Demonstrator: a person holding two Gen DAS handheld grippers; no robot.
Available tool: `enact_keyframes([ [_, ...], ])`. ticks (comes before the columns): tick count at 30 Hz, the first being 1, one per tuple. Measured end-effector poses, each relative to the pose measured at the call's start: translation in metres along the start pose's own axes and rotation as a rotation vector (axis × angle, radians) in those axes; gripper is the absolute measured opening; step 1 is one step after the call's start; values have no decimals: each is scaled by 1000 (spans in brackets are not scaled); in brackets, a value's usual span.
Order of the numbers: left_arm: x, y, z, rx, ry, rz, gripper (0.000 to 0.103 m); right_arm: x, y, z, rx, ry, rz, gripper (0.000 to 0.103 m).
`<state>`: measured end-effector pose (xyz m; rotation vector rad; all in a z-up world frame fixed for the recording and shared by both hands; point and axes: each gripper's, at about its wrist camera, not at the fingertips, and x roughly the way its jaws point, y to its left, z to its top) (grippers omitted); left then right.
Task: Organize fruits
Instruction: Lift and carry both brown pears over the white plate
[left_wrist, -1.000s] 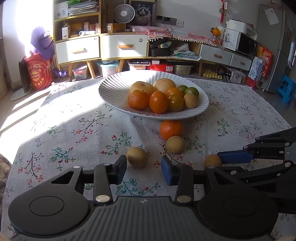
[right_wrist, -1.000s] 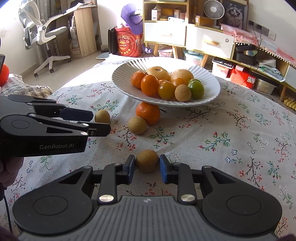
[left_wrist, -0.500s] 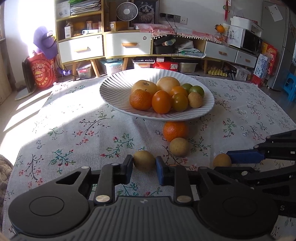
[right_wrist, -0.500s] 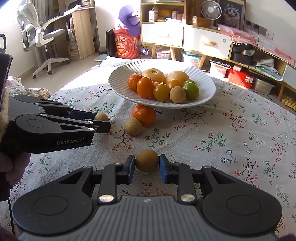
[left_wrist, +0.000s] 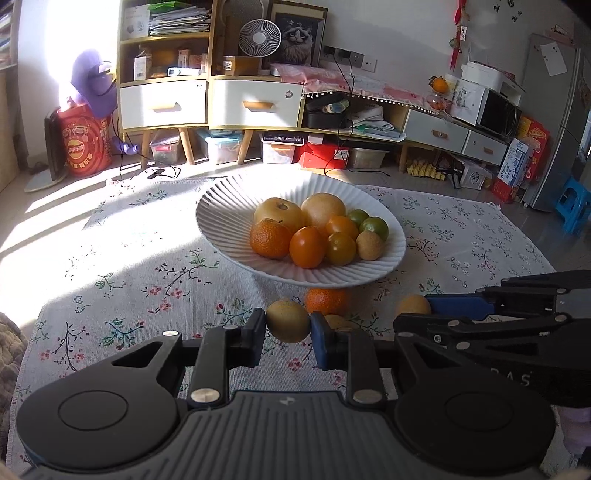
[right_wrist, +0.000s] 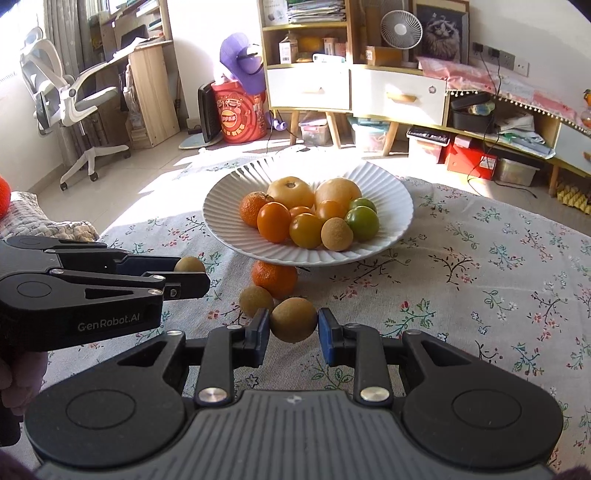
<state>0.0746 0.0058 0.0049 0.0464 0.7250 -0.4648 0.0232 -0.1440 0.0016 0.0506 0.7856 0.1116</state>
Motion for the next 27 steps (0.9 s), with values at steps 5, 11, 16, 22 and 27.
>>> enact_keyframes([
  [5,0,-3,15,-23,-26,-13,12,-2,-7,13,20,-40,-20,26],
  [11,9,-4,37,-10,-48,-13,12,0,-18,32,48,-74,-26,26],
  [16,29,-1,53,-14,-38,-41,12,10,-29,48,76,-91,-12,26],
  [22,53,-1,68,-10,-27,-55,12,23,-42,57,66,-97,-28,26],
  [27,72,0,84,-30,-2,-73,12,35,-53,65,86,-96,-20,26],
])
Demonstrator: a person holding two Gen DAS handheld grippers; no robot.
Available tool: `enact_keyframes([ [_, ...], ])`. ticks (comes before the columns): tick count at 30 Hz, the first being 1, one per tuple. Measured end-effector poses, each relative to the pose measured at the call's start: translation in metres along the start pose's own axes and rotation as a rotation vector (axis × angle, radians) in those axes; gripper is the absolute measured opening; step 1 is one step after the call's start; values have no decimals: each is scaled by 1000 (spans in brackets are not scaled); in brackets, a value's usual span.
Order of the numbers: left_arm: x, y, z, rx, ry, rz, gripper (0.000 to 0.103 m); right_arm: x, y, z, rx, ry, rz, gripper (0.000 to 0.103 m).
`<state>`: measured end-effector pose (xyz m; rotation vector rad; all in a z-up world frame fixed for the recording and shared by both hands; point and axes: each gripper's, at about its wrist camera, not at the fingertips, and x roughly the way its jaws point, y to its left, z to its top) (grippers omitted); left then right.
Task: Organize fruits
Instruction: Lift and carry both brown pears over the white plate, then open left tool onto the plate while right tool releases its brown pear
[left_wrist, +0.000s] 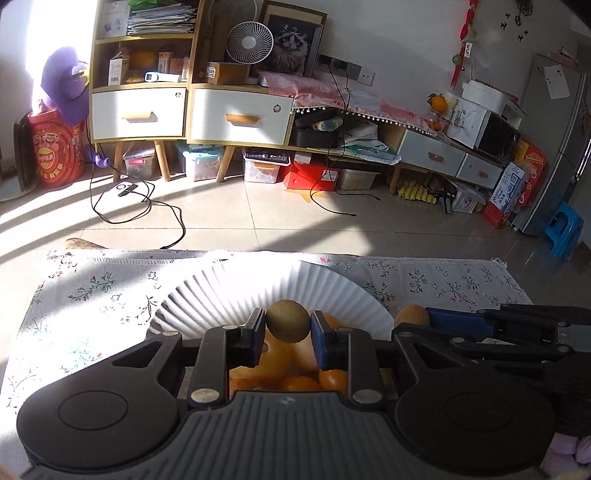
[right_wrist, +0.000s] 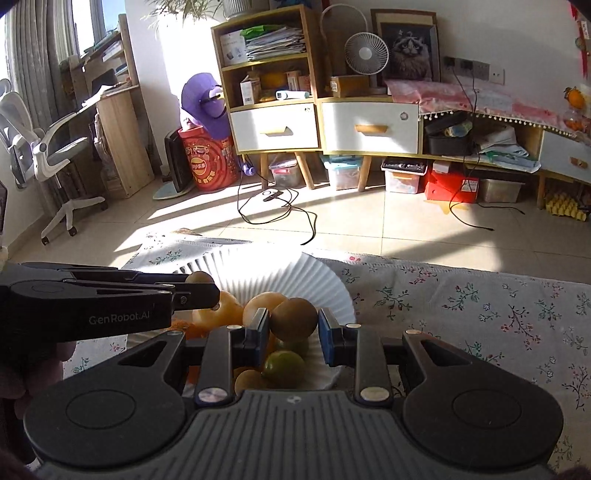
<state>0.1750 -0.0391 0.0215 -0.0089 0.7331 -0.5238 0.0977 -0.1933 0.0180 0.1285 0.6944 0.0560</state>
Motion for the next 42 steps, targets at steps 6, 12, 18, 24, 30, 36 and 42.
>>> enact_keyframes([
  [6,21,4,12,-1,61,7,12,15,-8,0,29,32,2,26],
  [12,34,9,14,-32,113,13,12,22,-15,1,49,48,18,26],
  [18,39,10,16,-56,131,19,13,27,-17,3,39,62,24,26],
  [24,40,8,19,-51,134,30,13,29,-19,5,40,68,25,26],
  [30,39,5,19,-40,122,43,18,28,-20,5,55,65,22,32],
  [36,35,1,21,-10,103,49,31,23,-20,8,60,54,15,38],
  [42,25,0,17,-4,87,59,43,14,-18,8,59,46,7,46],
])
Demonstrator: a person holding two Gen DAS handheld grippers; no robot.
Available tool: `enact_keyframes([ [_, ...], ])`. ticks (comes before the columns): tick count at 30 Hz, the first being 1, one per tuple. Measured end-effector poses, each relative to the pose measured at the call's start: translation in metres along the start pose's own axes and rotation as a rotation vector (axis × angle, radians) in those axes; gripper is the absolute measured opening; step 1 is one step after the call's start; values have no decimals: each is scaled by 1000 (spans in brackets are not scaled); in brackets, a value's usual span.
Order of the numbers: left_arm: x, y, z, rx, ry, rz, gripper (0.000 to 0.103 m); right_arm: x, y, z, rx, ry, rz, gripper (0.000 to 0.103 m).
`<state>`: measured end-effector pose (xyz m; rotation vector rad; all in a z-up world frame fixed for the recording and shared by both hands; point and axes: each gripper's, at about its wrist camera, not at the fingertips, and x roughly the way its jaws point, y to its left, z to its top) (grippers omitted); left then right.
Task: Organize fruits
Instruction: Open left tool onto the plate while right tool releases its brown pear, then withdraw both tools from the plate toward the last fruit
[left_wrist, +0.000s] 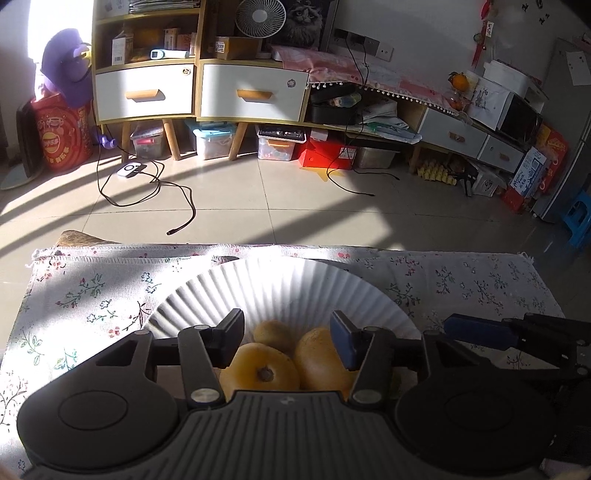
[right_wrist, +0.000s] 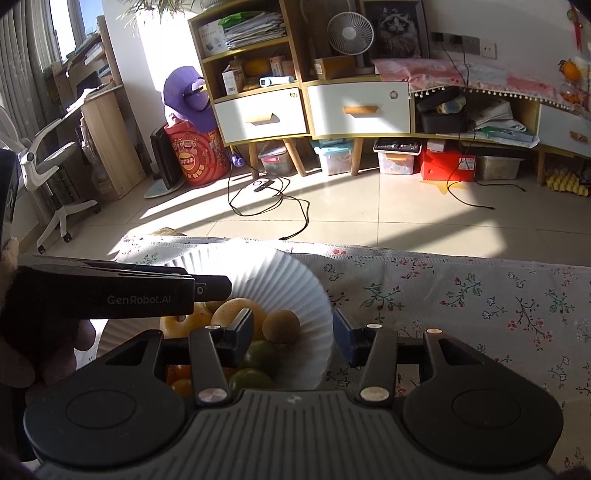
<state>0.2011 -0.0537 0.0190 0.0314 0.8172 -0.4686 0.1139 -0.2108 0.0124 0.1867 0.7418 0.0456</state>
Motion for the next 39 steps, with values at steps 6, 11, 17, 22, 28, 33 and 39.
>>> enact_keyframes([
  [6,-14,3,-7,-5,-16,11,53,-13,2,-3,-3,-6,-7,58],
  [11,-30,4,-14,3,-33,22,64,-25,3,-7,-5,-8,-23,66],
  [17,-51,8,-32,24,-60,45,76,-39,5,-15,19,-3,-25,81],
  [22,-65,10,-43,24,-60,49,82,-48,10,-22,17,4,-31,89],
  [28,-80,10,-60,53,-68,74,92,-54,16,-30,23,32,-27,95],
  [33,-86,14,-75,55,-54,91,93,-58,24,-37,1,46,-37,97],
  [39,-86,13,-94,70,-35,110,93,-63,23,-47,11,50,-34,99],
])
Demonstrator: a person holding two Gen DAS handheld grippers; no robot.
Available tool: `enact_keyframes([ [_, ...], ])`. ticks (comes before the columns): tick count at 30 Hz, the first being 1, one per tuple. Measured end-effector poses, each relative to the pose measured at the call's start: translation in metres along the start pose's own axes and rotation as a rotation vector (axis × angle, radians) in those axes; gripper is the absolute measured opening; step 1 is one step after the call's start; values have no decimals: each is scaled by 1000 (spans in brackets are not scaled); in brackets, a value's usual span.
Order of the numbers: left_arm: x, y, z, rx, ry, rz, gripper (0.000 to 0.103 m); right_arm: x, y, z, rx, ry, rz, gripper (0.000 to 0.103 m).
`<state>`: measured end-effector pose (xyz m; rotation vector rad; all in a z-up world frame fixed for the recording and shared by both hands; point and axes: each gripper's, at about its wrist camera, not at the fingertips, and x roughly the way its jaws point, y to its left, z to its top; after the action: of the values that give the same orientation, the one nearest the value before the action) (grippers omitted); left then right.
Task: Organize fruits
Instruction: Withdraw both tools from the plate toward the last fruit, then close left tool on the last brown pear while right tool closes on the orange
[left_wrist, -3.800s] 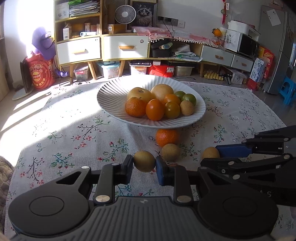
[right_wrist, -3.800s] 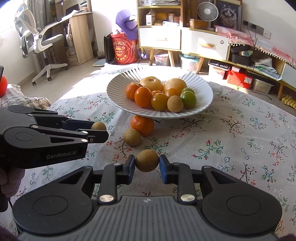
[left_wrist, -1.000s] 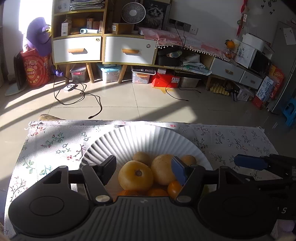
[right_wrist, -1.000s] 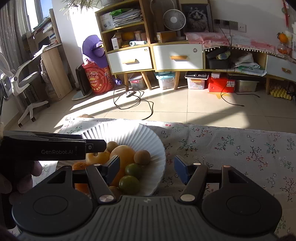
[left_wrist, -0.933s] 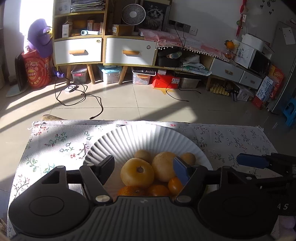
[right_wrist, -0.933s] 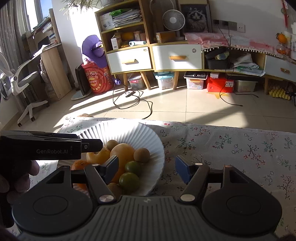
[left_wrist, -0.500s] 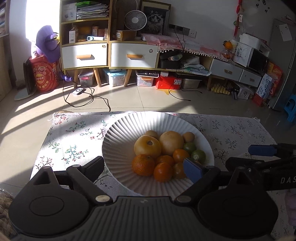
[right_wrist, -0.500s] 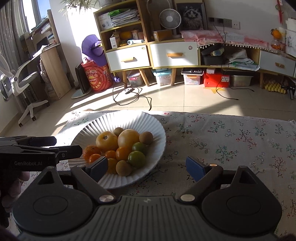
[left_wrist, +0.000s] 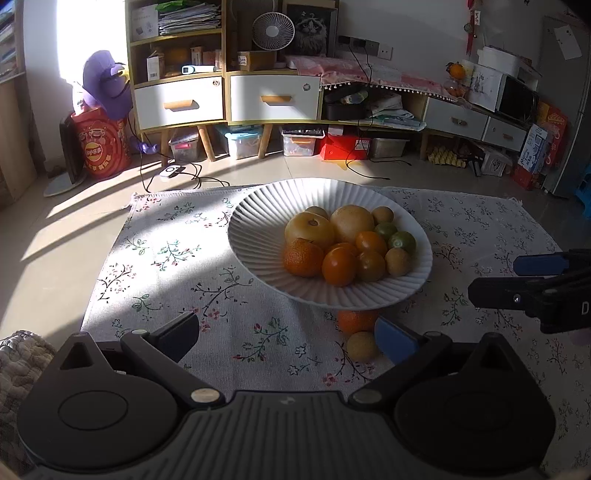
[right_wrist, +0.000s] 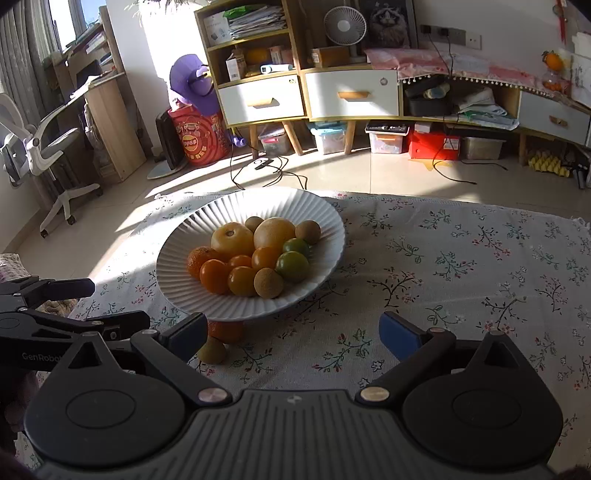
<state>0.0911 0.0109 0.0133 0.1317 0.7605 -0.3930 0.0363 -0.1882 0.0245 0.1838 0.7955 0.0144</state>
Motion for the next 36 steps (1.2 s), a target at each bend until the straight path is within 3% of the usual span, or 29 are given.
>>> enact_keyframes([
  [13,10,-19,-35,44,8,-7,93,2,-4,-18,-5,9,-51,100],
  [19,17,-34,-39,74,-16,-29,86,5,6,-24,-99,2,-92,100],
  [28,31,-42,-33,47,-35,-82,48,9,1,-25,-105,20,-97,100],
  [33,32,-46,-34,60,-33,-84,14,11,1,-25,-109,29,-96,100],
  [36,29,-44,-35,54,-32,-81,13,11,1,-25,-113,31,-96,100],
])
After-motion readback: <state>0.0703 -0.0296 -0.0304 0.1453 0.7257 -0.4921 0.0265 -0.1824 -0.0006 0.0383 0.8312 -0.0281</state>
